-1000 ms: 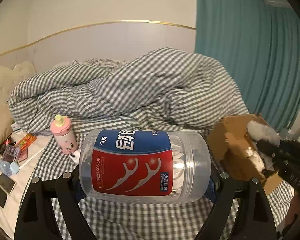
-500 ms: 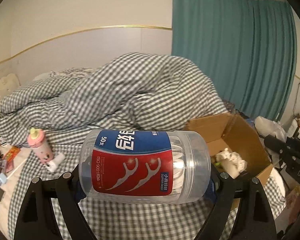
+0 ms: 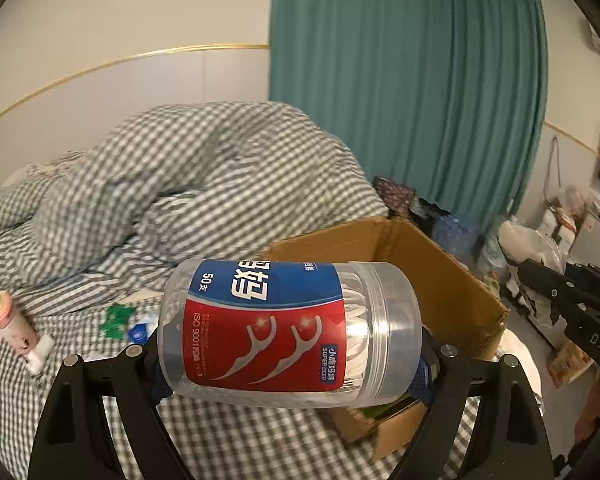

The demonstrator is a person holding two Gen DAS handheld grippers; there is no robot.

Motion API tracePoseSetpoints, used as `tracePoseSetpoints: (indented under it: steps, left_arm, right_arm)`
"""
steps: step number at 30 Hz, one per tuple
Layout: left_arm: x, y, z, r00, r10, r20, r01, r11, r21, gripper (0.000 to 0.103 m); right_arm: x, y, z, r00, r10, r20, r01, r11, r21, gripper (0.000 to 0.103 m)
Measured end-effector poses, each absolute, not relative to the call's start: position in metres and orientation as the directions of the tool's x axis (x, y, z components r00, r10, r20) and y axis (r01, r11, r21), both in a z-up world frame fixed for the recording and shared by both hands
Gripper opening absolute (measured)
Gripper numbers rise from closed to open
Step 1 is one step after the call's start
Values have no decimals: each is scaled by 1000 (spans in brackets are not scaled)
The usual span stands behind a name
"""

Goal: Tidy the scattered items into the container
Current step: 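Carry the floss bottle and wipes pack with both tools over the box, then release the floss bottle into the box with the left tool while the right tool holds the wipes pack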

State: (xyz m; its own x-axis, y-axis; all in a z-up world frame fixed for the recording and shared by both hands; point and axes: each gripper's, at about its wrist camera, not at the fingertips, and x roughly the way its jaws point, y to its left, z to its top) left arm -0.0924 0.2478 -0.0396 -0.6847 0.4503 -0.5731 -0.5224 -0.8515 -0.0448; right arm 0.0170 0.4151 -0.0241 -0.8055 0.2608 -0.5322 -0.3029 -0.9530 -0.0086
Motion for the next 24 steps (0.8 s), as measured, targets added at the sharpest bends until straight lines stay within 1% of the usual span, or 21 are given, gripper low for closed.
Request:
tracePoseSetpoints:
  steps: [9, 16, 18, 19, 20, 21, 24]
  left_arm:
    - [-110, 307, -73, -623, 465, -629, -583, -812, -22, 89]
    - [-122, 329, -99, -582, 455, -674, -603, -798, -18, 89]
    - [-125, 331, -103, -576, 457, -678, -609, -793, -16, 92]
    - [-127, 332, -105, -573, 455, -682, -611, -791, -14, 95]
    - [-128, 332, -106, -577, 454, -679, -611, -792, -10, 101]
    - [-127, 332, -106, -591, 449, -670, -606, -796, 1, 102]
    - [-128, 328, -103, -609, 448, -655, -600, -800, 11, 103]
  right_arm:
    - [14, 448, -38, -786, 266, -558, -323, -947, 3, 30]
    - [-1, 457, -52, -776, 254, -577, -319, -948, 11, 30]
    - [-7, 458, -56, -773, 249, -583, -315, -949, 13, 30]
    - [-10, 458, -58, -772, 247, -586, -313, -950, 13, 30]
    - [-13, 458, -61, -771, 244, -588, -311, -950, 14, 30]
    - [-16, 458, -63, -769, 239, -593, -308, -951, 15, 30]
    - [-23, 457, -70, -764, 230, -603, -299, -954, 16, 30]
